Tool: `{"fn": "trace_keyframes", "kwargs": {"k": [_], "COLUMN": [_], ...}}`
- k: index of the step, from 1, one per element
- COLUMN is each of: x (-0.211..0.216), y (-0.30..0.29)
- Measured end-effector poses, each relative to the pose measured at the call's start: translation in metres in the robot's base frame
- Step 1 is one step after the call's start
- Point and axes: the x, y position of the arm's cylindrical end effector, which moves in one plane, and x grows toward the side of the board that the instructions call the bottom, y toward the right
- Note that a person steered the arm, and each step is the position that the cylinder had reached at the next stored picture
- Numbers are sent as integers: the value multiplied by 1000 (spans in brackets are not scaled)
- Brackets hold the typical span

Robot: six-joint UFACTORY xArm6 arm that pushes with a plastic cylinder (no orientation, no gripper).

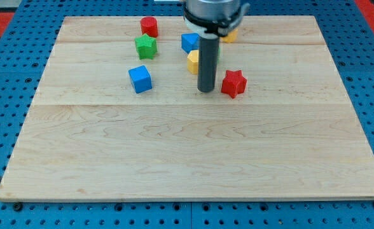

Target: Push the yellow hexagon slightly up

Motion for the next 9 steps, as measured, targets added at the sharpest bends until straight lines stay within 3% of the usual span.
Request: {"fn": "trace_keyframes", "kwargs": {"k": [2, 4, 6, 9], "x": [-22, -6, -52, -59], "y": [-2, -12, -39, -49]}}
